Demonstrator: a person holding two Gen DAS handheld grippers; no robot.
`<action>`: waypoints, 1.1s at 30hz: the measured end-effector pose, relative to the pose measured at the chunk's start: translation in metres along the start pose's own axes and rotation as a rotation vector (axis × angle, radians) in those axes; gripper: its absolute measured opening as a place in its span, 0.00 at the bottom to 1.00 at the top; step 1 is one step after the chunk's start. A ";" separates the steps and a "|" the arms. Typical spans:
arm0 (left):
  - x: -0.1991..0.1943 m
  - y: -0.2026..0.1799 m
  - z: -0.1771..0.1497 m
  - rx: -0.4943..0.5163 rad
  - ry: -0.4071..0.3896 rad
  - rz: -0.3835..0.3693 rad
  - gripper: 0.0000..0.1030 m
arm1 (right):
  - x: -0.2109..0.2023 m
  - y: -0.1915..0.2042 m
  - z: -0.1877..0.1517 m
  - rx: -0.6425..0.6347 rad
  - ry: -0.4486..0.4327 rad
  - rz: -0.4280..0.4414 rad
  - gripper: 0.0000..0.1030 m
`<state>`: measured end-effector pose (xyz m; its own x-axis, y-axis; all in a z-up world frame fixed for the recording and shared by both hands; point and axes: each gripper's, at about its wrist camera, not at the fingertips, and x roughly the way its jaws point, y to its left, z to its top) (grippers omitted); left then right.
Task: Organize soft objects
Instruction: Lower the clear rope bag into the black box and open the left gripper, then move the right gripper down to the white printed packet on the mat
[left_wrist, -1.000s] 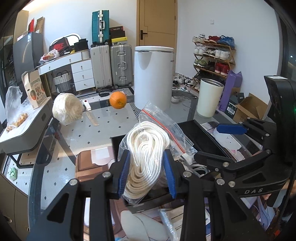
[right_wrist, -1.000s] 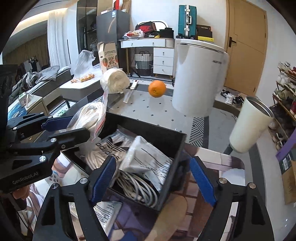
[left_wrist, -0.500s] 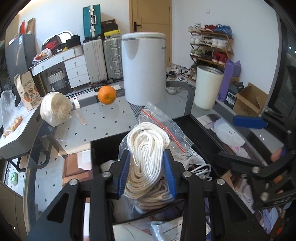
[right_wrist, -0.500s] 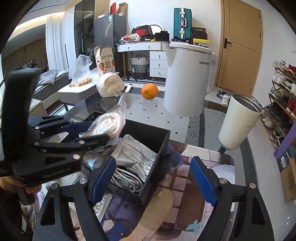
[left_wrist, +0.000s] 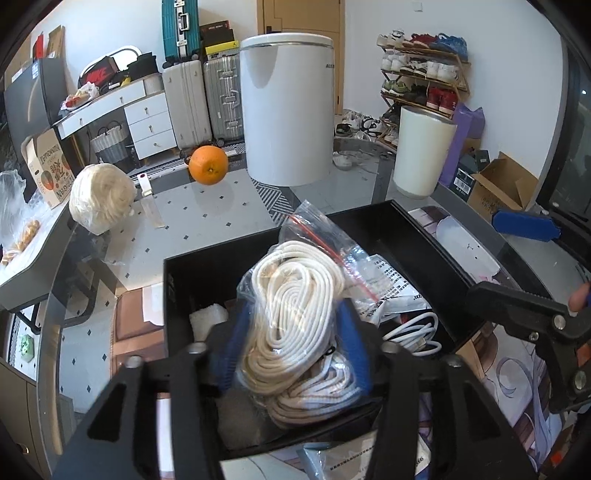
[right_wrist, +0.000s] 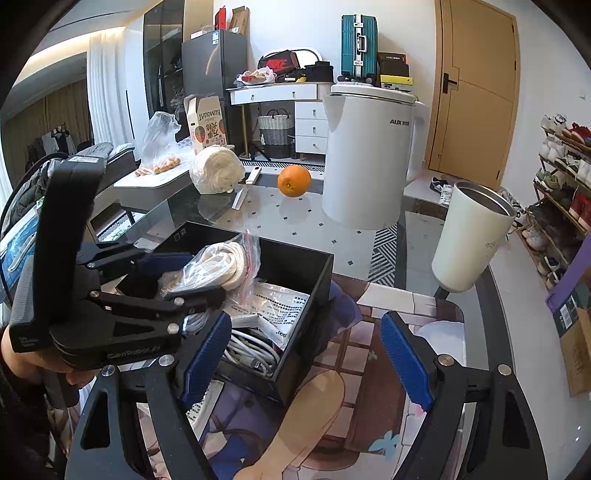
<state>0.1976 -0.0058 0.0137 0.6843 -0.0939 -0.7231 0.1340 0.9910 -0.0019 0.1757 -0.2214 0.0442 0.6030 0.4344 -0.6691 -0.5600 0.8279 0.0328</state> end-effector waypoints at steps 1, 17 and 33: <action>-0.003 0.001 0.000 -0.006 -0.007 -0.013 0.60 | -0.001 0.000 0.000 0.003 -0.001 0.001 0.82; -0.088 0.011 -0.029 -0.032 -0.202 0.007 1.00 | -0.027 0.001 -0.030 0.097 -0.015 0.038 0.98; -0.107 0.018 -0.088 -0.112 -0.228 0.106 1.00 | -0.019 0.044 -0.049 0.080 0.053 0.081 0.99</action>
<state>0.0637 0.0302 0.0297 0.8356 0.0043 -0.5494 -0.0185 0.9996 -0.0204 0.1116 -0.2108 0.0218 0.5251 0.4834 -0.7004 -0.5576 0.8172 0.1460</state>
